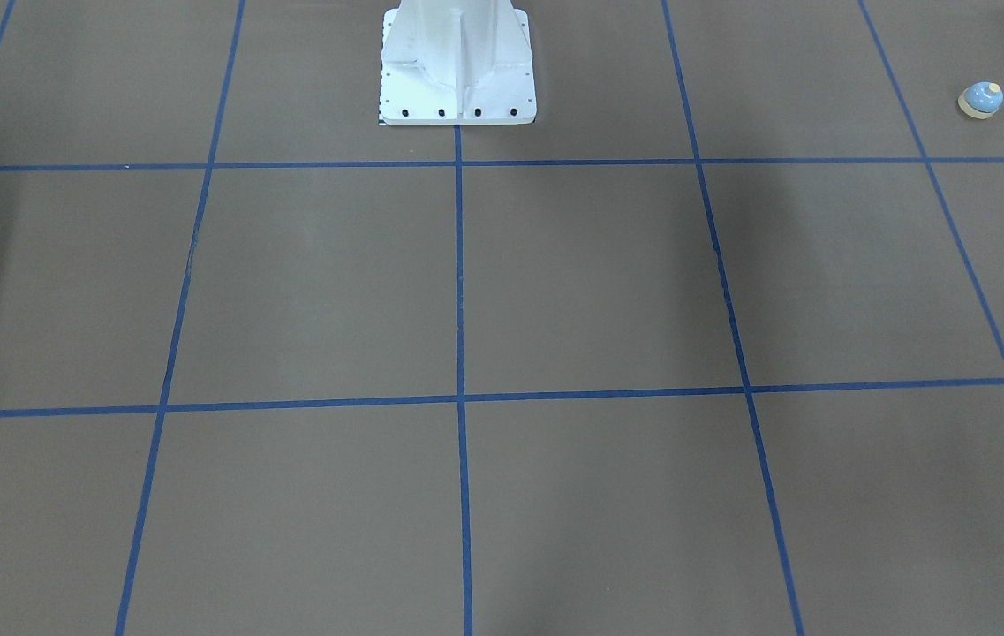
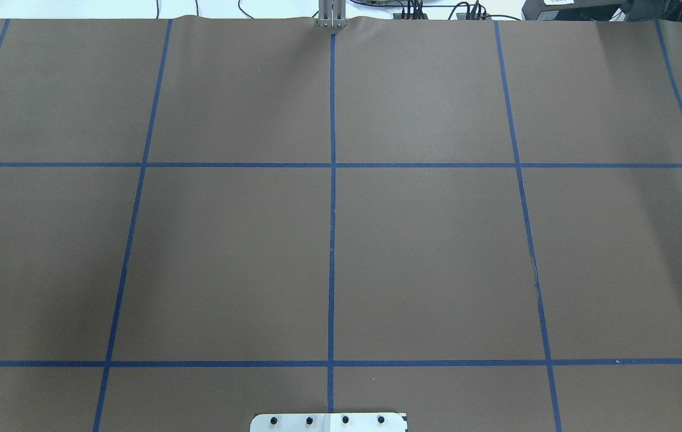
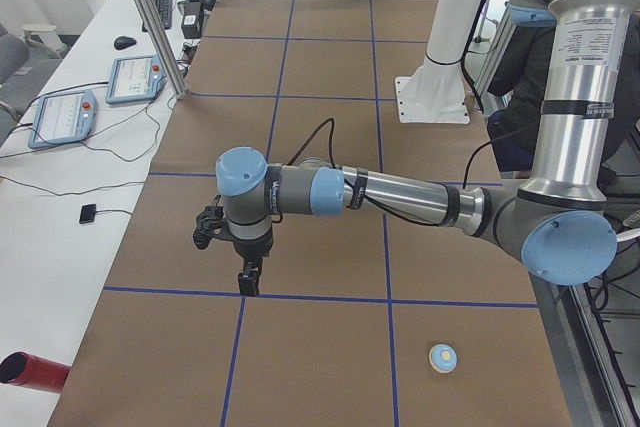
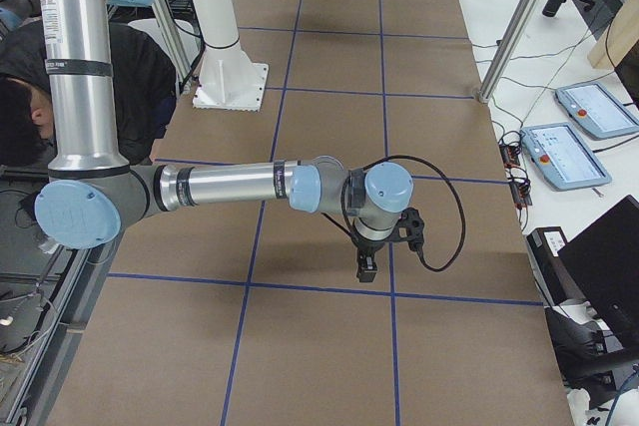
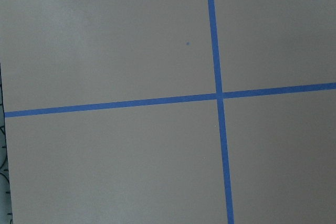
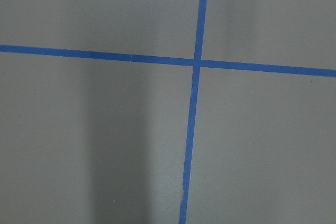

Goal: Place and press bell with both arms

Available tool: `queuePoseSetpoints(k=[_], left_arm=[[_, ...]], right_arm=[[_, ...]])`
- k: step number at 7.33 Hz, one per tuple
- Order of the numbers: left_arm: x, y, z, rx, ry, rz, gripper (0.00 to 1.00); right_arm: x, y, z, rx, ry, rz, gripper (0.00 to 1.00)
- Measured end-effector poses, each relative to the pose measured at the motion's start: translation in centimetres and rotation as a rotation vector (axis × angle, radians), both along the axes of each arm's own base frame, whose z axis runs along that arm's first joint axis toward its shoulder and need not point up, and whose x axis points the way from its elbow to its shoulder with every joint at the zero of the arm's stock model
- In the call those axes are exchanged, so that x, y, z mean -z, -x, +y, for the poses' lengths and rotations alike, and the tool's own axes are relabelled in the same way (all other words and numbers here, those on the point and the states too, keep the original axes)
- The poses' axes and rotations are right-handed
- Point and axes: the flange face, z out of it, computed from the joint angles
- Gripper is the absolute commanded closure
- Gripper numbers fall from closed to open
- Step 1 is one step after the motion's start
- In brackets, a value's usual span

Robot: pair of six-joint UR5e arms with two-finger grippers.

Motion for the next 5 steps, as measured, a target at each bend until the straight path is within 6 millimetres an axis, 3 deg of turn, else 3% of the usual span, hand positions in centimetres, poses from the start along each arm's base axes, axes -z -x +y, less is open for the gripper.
queuePoseSetpoints(k=[5], left_arm=[[1.1,0.0,-0.2,0.0,-0.023,0.0,0.0]], right_arm=[[1.3,0.0,-0.5,-0.002,-0.025,-0.002,0.0]])
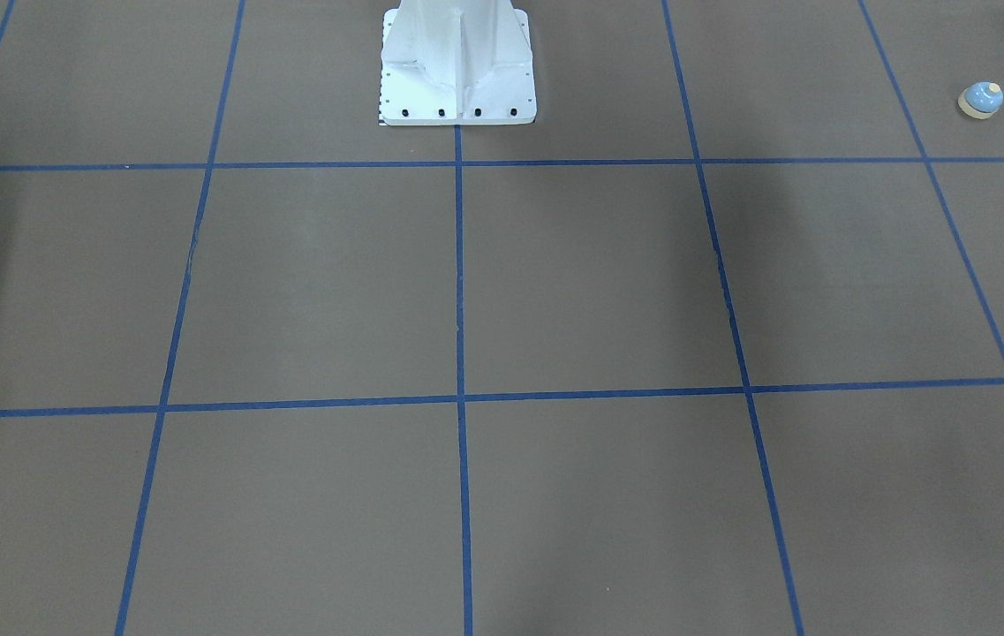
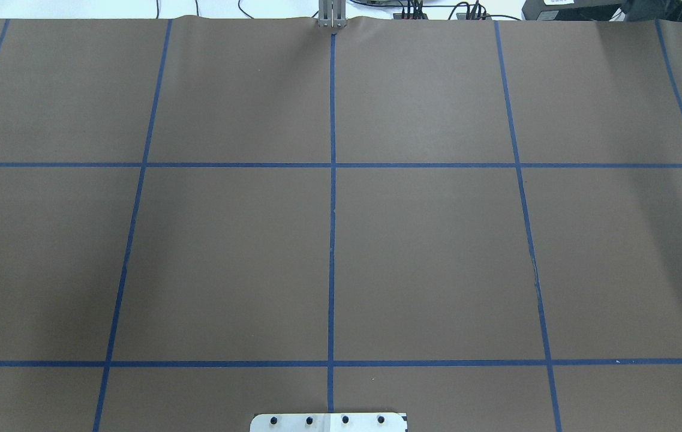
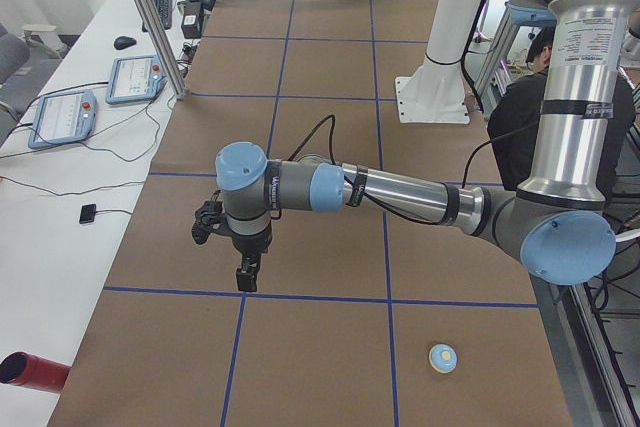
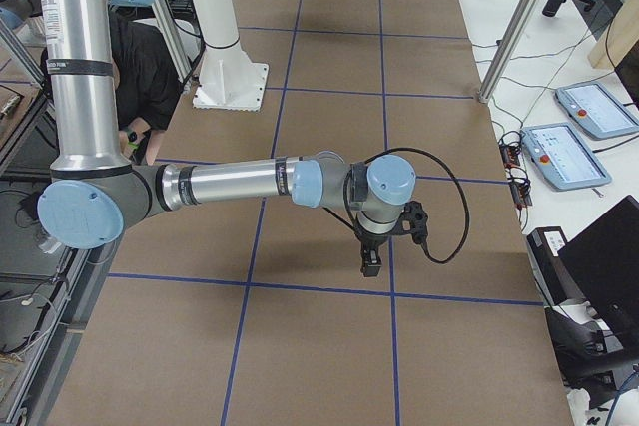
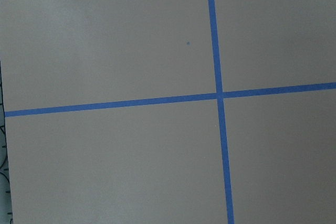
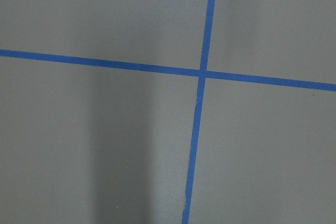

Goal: Place and press bell with both arms

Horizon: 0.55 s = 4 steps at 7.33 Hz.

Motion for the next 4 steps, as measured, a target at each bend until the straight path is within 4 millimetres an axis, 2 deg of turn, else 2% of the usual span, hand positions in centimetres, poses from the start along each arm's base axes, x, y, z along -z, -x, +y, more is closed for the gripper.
queuePoseSetpoints(k=[2,3,4], left_arm=[[1.5,0.1,0.6,0.003,-0.02,-0.004,0.0],[3.1,0.2,2.2,0.021,-0.03,-0.023,0.0],[6.0,0.4,4.8,0.058,-0.026,-0.057,0.0]], right_arm=[[0.4,0.0,0.0,0.0,-0.008,0.001,0.0],[0.5,0.0,0.1,0.0,-0.01,0.001,0.0],[0.5,-0.1,0.2,-0.001,-0.01,0.001,0.0]])
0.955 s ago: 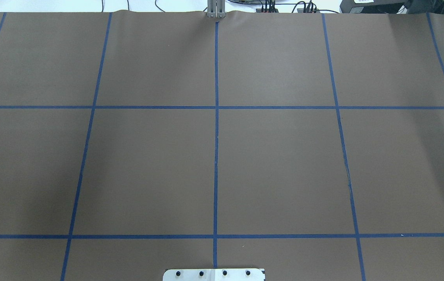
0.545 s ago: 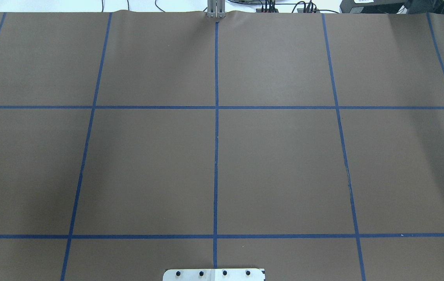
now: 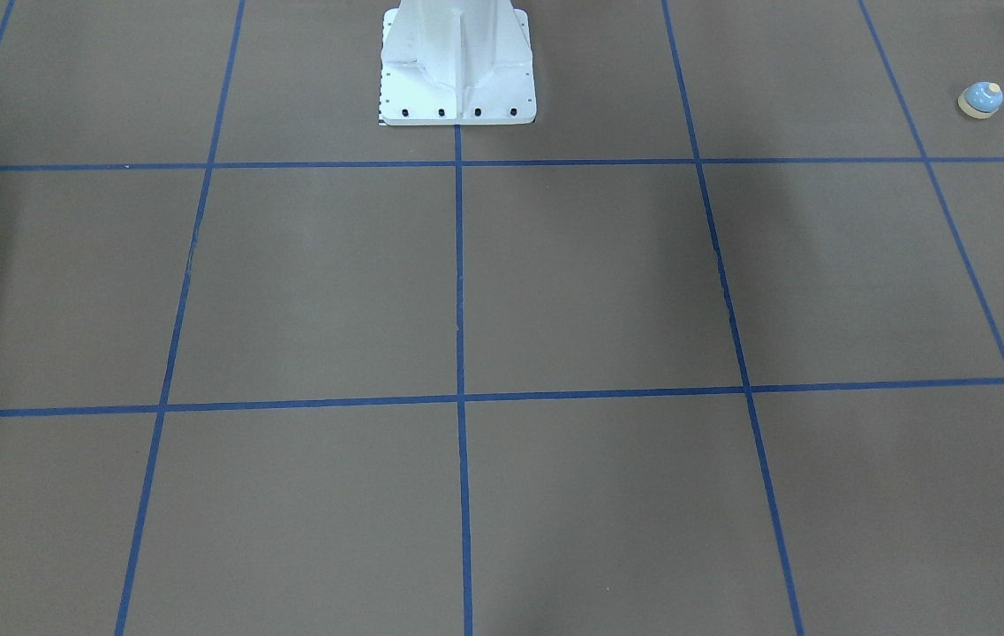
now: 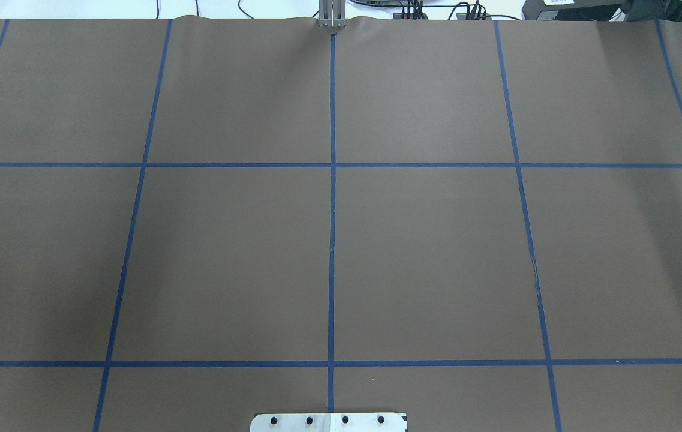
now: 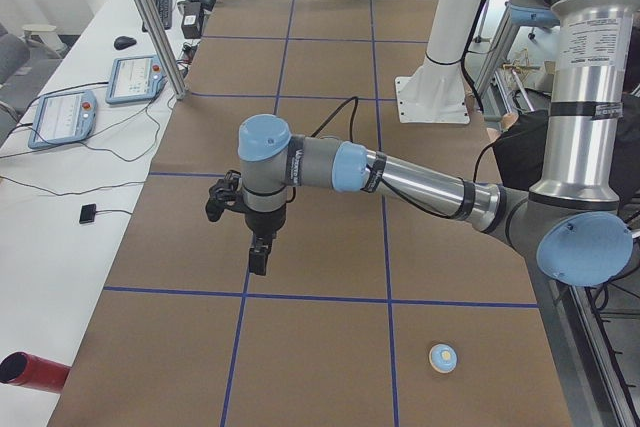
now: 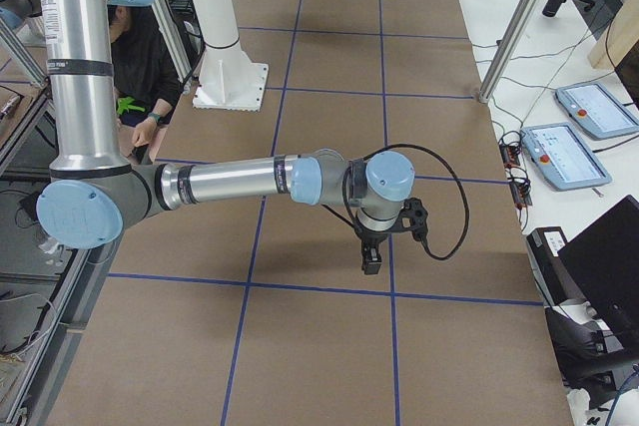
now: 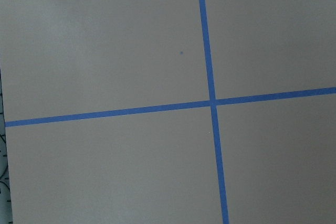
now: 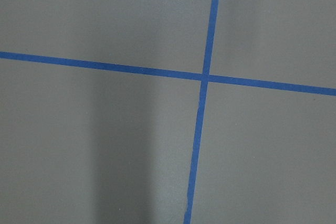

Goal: Place and press bell with both arms

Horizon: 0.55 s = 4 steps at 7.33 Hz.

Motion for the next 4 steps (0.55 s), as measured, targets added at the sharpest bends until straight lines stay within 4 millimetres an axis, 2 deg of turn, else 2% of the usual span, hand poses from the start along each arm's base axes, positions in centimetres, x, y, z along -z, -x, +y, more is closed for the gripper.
queuePoseSetpoints(k=[2,3,4], left_arm=[[8.8,0.0,6.9,0.057,0.012,-0.031,0.0],[11.6,-0.2,9.8,0.104,0.028,-0.026,0.0],[13.3,-0.8,11.6,0.171,0.062,-0.016,0.0]], right_arm=[[0.1,0.0,0.2,0.0,-0.002,-0.001,0.0],[0.2,0.0,0.2,0.001,-0.006,0.0,0.0],[0.3,0.0,0.3,0.001,-0.007,0.0,0.0]])
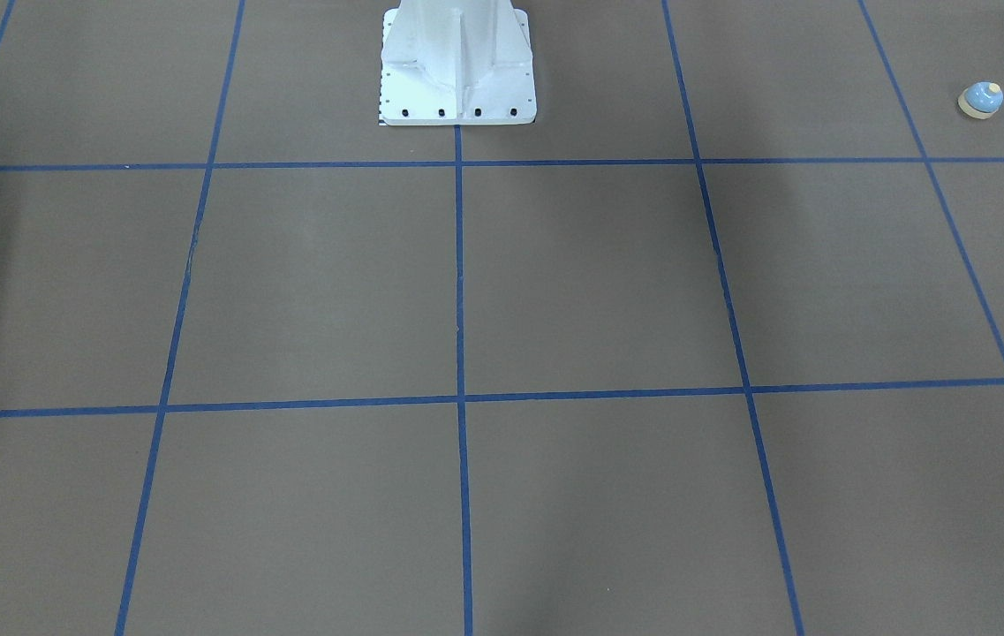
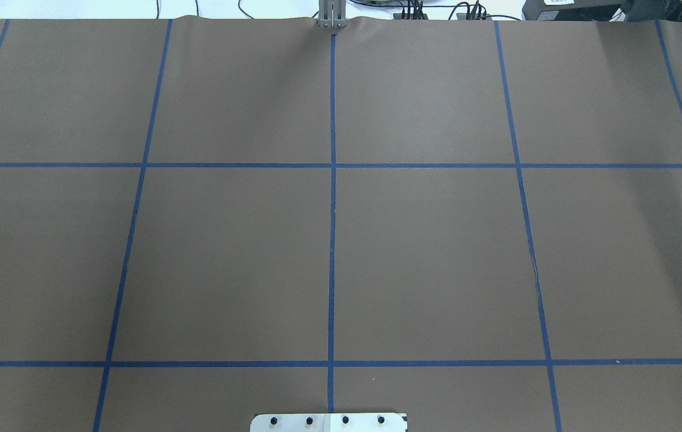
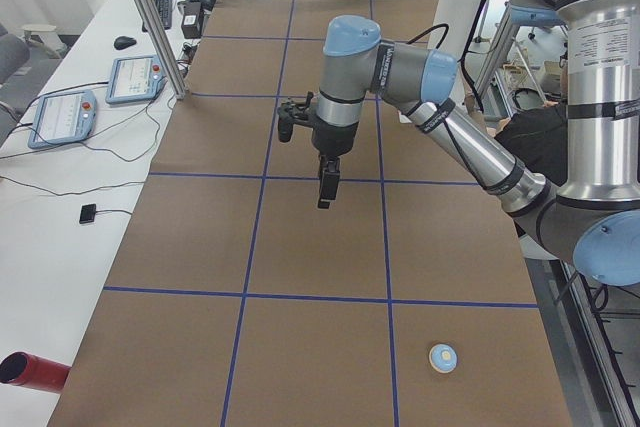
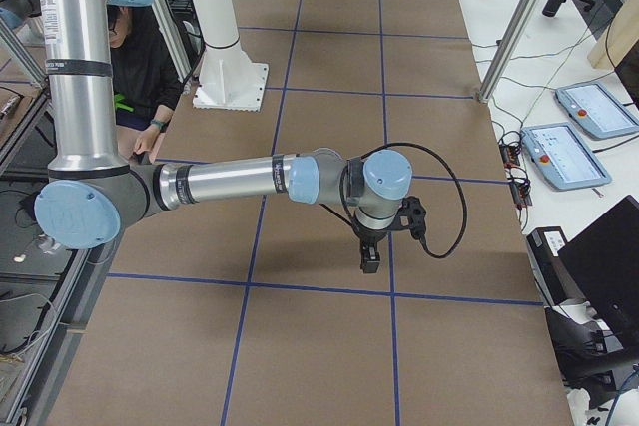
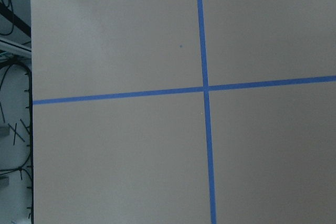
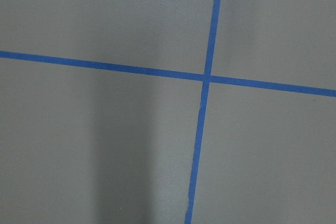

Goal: Place and press bell with both arms

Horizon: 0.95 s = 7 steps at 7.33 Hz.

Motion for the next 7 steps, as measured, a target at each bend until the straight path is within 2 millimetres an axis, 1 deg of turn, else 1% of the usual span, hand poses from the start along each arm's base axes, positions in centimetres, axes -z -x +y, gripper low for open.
queuePoseSetpoints(k=[1,2,3,4,5,6,7], left_arm=[[0.8,-0.7,0.9,0.057,0.036,0.011,0.0],[1.4,-1.8,1.2,0.114,0.081,0.023,0.0],[1.9,-4.0,1.1,0.179,0.144,0.027,0.0],[2.5,-7.3,1.0,0.256,0.217,0.014,0.0],[3.1,-12.2,1.1,0.36,0.295,-0.023,0.0],[3.4,-17.0,1.8,0.46,0.339,-0.072,0.0],[3.3,-20.6,2.8,0.542,0.361,-0.113,0.0]], right_arm=[[0.0,0.0,0.0,0.0,-0.001,-0.001,0.0],[0.2,0.0,0.1,0.0,-0.003,-0.003,0.0],[0.4,0.0,0.4,-0.001,-0.007,-0.004,0.0],[0.4,0.0,1.0,-0.002,-0.009,-0.004,0.0],[0.5,-0.1,1.4,-0.001,-0.009,-0.004,0.0],[0.4,0.0,1.7,-0.001,-0.008,-0.003,0.0],[0.3,0.0,1.8,-0.001,-0.006,-0.001,0.0]])
